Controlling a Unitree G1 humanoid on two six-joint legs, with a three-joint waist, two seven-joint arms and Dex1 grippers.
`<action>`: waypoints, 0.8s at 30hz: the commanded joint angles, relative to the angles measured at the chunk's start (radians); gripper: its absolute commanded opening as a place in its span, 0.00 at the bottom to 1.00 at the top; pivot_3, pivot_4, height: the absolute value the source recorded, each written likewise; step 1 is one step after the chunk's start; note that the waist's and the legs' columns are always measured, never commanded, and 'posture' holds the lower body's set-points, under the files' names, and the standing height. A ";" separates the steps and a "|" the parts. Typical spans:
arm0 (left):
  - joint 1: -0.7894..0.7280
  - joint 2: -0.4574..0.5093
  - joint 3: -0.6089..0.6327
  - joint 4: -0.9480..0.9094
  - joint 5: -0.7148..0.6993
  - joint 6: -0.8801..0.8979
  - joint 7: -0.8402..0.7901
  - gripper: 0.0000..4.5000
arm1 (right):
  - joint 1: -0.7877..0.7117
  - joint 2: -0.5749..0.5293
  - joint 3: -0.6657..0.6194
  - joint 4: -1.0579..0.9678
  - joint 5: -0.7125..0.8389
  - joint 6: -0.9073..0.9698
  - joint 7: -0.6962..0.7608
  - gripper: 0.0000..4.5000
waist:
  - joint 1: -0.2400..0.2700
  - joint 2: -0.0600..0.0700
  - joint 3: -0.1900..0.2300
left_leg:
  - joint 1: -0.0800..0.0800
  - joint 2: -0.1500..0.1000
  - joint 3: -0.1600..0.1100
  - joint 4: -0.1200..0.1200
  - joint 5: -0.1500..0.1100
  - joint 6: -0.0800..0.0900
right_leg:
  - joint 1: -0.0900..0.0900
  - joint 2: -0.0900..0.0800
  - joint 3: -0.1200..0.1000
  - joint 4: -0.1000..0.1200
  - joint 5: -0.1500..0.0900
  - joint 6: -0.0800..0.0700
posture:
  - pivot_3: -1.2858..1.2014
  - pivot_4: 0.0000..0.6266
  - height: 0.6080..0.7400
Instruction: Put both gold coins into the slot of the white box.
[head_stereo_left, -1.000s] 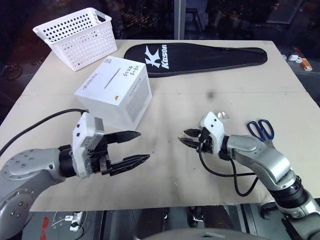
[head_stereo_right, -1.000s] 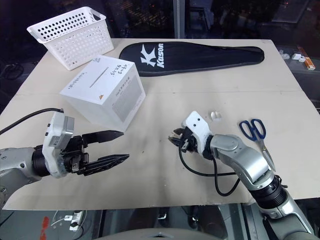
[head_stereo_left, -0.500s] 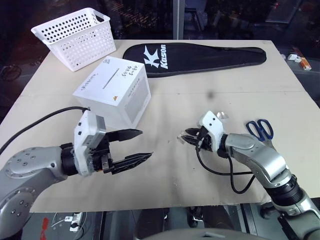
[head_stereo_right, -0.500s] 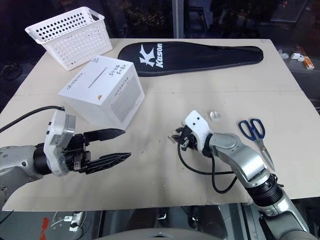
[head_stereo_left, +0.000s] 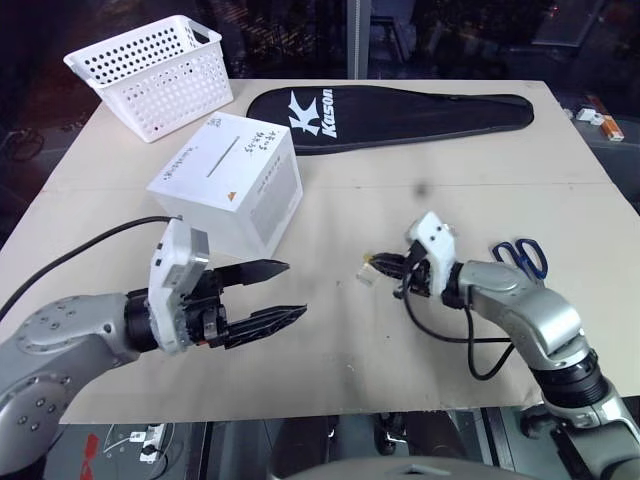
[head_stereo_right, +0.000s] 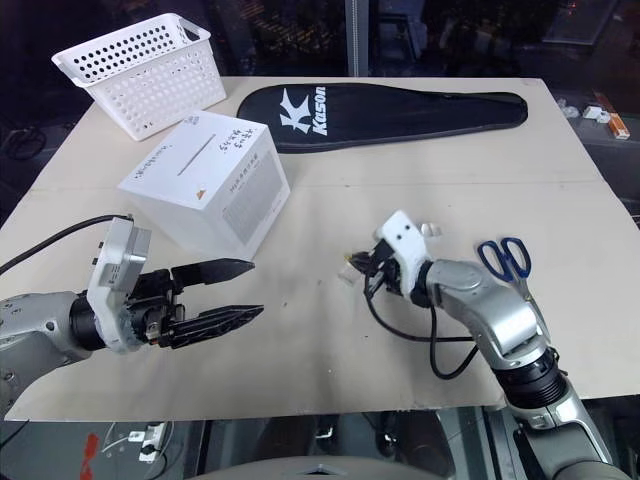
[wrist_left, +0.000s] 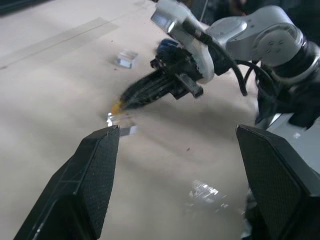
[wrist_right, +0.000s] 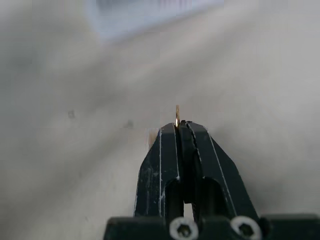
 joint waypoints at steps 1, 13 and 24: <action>-0.063 -0.018 -0.033 0.036 -0.090 0.013 0.050 0.83 | -0.042 0.016 -0.126 -0.103 0.172 0.044 0.045 0.01 | 0.000 0.000 0.000 | 0.000 0.000 0.000 0.000 0.000 0.000 | 0.000 0.000 0.000 0.000 0.000 0.000 | 0.52 0.24 0.99; -0.376 -0.115 -0.213 0.136 -0.233 0.038 0.235 0.42 | -0.151 0.009 -0.267 -0.213 0.600 0.173 -0.050 0.00 | -0.004 0.000 0.000 | 0.000 0.000 0.000 0.000 0.000 0.000 | 0.000 0.000 0.001 0.000 0.000 0.000 | 0.52 0.24 0.99; -0.417 -0.148 -0.240 0.132 -0.260 0.034 0.266 0.37 | -0.182 -0.043 -0.233 -0.205 0.715 0.153 -0.086 0.00 | -0.002 0.000 0.000 | 0.000 0.000 0.001 0.000 0.000 0.000 | 0.000 0.001 0.001 0.000 0.000 0.000 | 0.52 0.24 0.99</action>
